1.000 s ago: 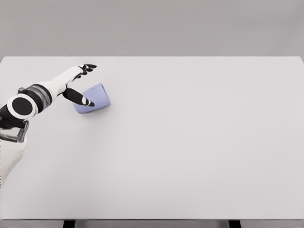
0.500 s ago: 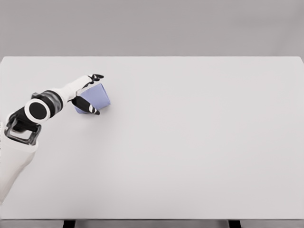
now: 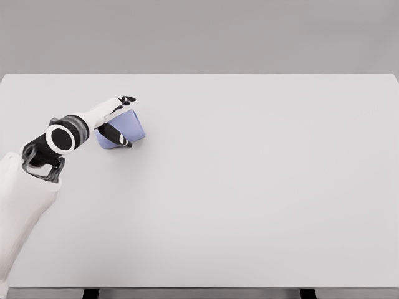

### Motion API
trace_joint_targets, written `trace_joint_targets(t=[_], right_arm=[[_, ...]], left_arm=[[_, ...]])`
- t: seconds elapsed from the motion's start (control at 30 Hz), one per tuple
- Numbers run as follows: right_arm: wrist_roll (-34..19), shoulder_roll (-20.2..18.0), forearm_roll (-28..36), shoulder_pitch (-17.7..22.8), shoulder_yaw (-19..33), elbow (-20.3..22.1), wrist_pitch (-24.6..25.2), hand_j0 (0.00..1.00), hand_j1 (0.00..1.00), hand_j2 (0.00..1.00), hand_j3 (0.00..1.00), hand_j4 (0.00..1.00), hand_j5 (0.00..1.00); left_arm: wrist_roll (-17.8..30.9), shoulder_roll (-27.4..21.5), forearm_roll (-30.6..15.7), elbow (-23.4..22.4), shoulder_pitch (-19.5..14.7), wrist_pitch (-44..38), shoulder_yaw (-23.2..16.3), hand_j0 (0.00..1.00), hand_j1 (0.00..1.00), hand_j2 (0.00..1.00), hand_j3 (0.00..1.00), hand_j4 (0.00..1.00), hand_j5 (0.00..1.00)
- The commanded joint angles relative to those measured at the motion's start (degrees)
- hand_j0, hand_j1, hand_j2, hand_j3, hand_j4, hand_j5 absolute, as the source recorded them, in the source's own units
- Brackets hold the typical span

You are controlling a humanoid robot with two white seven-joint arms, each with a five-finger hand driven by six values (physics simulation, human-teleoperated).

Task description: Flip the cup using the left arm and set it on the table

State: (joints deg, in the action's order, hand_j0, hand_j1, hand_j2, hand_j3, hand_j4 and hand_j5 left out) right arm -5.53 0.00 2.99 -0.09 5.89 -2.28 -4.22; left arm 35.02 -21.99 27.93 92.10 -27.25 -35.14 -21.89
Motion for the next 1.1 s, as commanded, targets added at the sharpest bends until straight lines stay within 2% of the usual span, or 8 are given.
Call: trace_joint_targets(t=[0.0, 0.2, 0.47, 0.6, 0.73, 0.8, 0.9, 1.07], right_arm=[[-0.01, 0.00, 0.00, 0.00, 0.00, 0.00, 0.00, 1.00, 1.00, 1.00, 1.00, 1.00, 1.00], [-0.01, 0.00, 0.00, 0.00, 0.00, 0.00, 0.00, 1.00, 1.00, 1.00, 1.00, 1.00, 1.00], [-0.01, 0.00, 0.00, 0.00, 0.00, 0.00, 0.00, 1.00, 1.00, 1.00, 1.00, 1.00, 1.00], [-0.01, 0.00, 0.00, 0.00, 0.00, 0.00, 0.00, 1.00, 1.00, 1.00, 1.00, 1.00, 1.00], [-0.01, 0.00, 0.00, 0.00, 0.00, 0.00, 0.00, 1.00, 1.00, 1.00, 1.00, 1.00, 1.00], [-0.01, 0.00, 0.00, 0.00, 0.00, 0.00, 0.00, 1.00, 1.00, 1.00, 1.00, 1.00, 1.00], [-0.01, 0.00, 0.00, 0.00, 0.00, 0.00, 0.00, 1.00, 1.00, 1.00, 1.00, 1.00, 1.00], [-0.01, 0.00, 0.00, 0.00, 0.00, 0.00, 0.00, 1.00, 1.00, 1.00, 1.00, 1.00, 1.00]], left_arm=[[-0.02, 0.11, 0.11, -0.34, 0.00, 0.14, 0.00, 1.00, 1.00, 1.00, 1.00, 1.00, 1.00], [-0.02, 0.11, 0.11, -0.52, 0.00, 0.14, -0.26, 0.98, 0.98, 0.98, 0.98, 0.98, 0.98], [-0.02, 0.55, 0.11, -2.89, -0.53, 0.14, -0.44, 0.95, 0.95, 0.95, 0.95, 0.95, 0.95], [-0.02, 0.72, 0.11, -2.89, -0.44, 0.14, -0.44, 0.79, 0.79, 0.79, 0.79, 0.79, 0.79], [-0.02, 0.81, 0.11, -2.89, -0.35, 0.14, -0.35, 0.69, 0.69, 0.69, 0.69, 0.69, 0.69], [-0.02, 0.90, 0.02, -2.89, -0.35, 0.14, -0.09, 0.58, 0.58, 0.58, 0.58, 0.58, 0.58], [-0.02, 0.90, -0.15, -2.63, -0.35, 0.14, 0.44, 0.47, 0.47, 0.47, 0.47, 0.47, 0.47], [-0.02, 0.46, -1.21, -2.37, -0.35, 0.14, 2.46, 0.37, 0.37, 0.37, 0.37, 0.37, 0.37]])
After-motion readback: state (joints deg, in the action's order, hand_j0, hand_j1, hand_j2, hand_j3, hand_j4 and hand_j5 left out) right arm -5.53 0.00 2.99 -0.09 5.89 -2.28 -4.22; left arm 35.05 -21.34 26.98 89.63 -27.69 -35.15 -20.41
